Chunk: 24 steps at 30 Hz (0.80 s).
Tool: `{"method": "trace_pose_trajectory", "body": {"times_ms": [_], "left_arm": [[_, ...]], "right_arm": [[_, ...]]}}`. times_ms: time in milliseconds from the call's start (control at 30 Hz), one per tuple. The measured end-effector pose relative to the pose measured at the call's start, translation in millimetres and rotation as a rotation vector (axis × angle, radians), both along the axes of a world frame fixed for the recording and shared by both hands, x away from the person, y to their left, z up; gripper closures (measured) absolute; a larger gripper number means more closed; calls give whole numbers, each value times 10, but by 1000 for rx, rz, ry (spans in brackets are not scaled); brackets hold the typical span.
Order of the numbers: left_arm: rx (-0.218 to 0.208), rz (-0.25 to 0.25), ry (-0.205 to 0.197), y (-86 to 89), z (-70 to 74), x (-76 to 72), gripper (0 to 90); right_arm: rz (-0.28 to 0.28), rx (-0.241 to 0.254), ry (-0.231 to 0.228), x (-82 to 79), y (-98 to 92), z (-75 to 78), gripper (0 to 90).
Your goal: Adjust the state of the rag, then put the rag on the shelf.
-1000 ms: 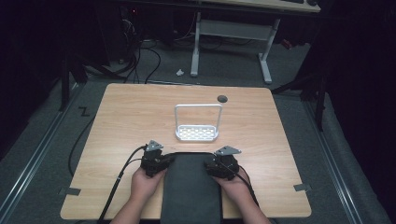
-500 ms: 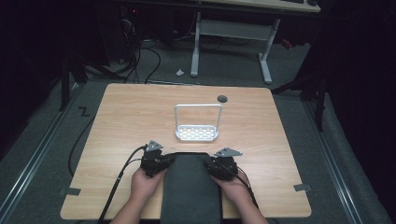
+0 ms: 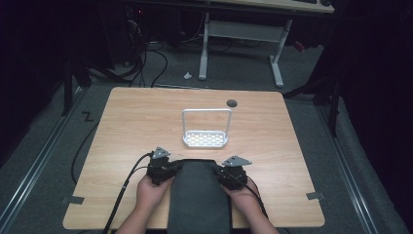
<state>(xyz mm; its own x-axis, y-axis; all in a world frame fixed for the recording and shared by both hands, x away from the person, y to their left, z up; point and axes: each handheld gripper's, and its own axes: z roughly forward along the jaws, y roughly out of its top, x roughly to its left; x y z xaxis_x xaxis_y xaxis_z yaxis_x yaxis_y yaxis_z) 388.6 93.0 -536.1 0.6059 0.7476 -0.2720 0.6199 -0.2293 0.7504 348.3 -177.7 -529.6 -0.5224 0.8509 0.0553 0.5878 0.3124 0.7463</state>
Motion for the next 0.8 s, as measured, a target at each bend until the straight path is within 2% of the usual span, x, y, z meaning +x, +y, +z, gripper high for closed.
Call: {"method": "trace_pose_trajectory", "body": {"times_ms": [233,467,667,800], "left_arm": [[-4,7,-9,10,6,-9,796],[-41,1,-10,46,17,-18,820],[-66,16,-47,63,92,-59,829],[-79,18,-90,89,259,-71,830]], "right_arm": [[-3,-6,-28,-37,9,27,792],[-5,8,-72,-75,1,97,792],[0,3,-131,-137,33,213,792],[-5,17,-161,-151,37,317,792]]}}
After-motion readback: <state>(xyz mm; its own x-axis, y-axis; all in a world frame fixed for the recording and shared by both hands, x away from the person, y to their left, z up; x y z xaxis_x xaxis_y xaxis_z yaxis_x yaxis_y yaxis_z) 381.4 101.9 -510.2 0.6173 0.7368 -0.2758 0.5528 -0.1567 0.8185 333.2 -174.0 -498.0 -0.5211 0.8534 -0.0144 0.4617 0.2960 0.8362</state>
